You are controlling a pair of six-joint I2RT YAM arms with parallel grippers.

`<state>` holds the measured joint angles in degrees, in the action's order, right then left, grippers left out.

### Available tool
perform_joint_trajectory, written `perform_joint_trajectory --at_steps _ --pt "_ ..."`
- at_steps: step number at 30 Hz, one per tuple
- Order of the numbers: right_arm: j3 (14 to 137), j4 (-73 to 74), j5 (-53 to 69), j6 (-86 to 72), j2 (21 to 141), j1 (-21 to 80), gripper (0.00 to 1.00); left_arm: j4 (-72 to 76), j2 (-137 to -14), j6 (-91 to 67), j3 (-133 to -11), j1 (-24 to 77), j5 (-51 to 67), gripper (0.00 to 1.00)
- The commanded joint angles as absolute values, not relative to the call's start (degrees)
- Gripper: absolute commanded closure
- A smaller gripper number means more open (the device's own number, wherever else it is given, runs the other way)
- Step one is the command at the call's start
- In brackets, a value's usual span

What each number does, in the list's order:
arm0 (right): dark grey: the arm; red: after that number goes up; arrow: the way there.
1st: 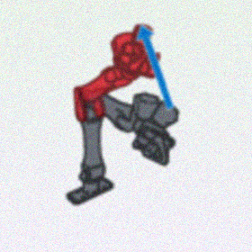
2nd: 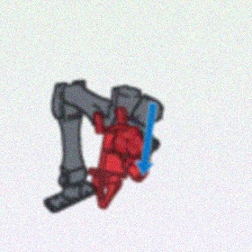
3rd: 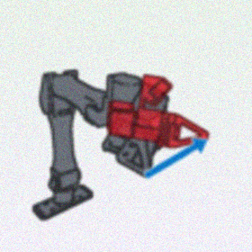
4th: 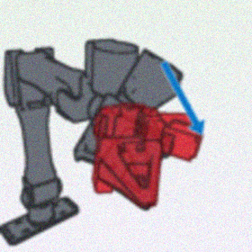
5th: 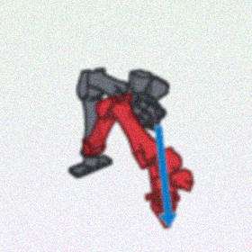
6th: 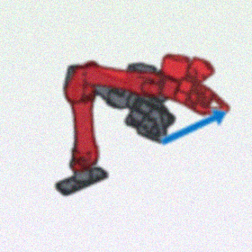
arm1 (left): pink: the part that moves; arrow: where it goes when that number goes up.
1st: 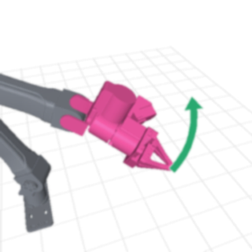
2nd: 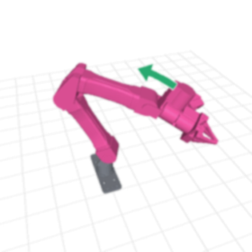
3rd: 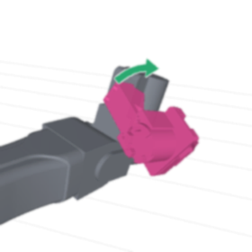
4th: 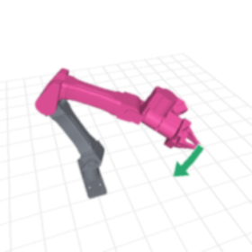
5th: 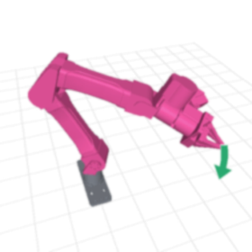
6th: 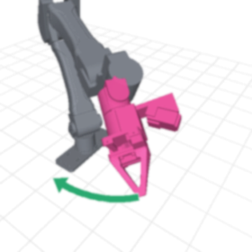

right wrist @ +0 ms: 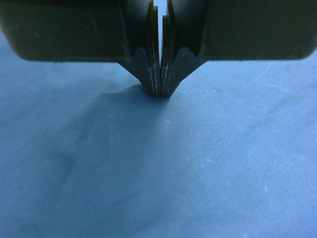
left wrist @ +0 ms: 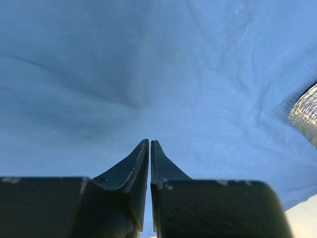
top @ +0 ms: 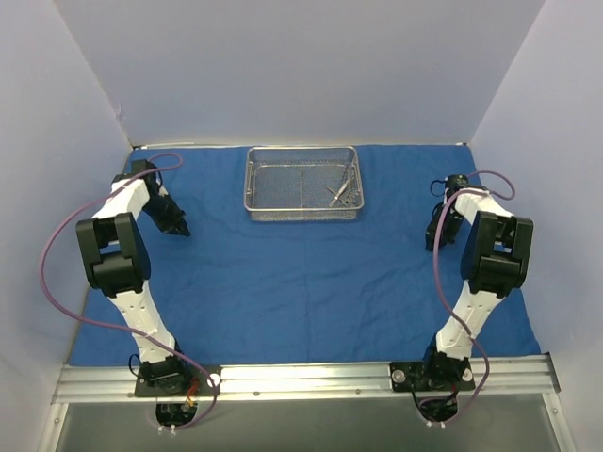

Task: Open and lay out the surgical kit
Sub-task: Smooth out the surgical kit at the center of the board.

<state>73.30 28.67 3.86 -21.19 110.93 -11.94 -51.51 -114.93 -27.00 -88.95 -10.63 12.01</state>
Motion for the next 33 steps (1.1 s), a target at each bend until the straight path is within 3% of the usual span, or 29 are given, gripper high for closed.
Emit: perform_joint_trajectory --at_steps 1,9,12,19,21,28,33 --pt "73.0 29.2 -3.3 -21.1 116.9 -12.3 1.0 -49.8 -116.4 -27.4 -90.6 -9.3 13.6 0.86" --pt "70.7 29.8 1.8 -20.2 104.9 -9.4 1.0 -50.4 -113.7 -27.6 -90.4 -9.3 12.7 0.86" --pt "68.7 28.8 3.8 -20.6 101.8 -8.5 0.92 -49.7 -113.2 -27.6 -89.4 -9.3 12.0 0.85" --pt "67.0 26.2 3.7 -18.5 106.1 -8.5 0.92 -50.2 -116.5 -27.4 -89.8 -9.4 9.1 0.87" --pt "67.9 25.8 4.2 -18.9 106.6 -8.5 0.86 -50.4 -116.1 -27.3 -89.3 -9.7 7.5 0.85" --pt "73.7 26.7 5.3 -18.7 108.4 -4.2 0.86 -51.1 -115.6 -26.4 -88.2 -11.2 4.1 0.86" --pt "76.5 26.4 6.9 -19.2 109.2 0.8 0.85 -52.8 -122.8 -25.2 -91.8 -13.0 4.0 0.98"
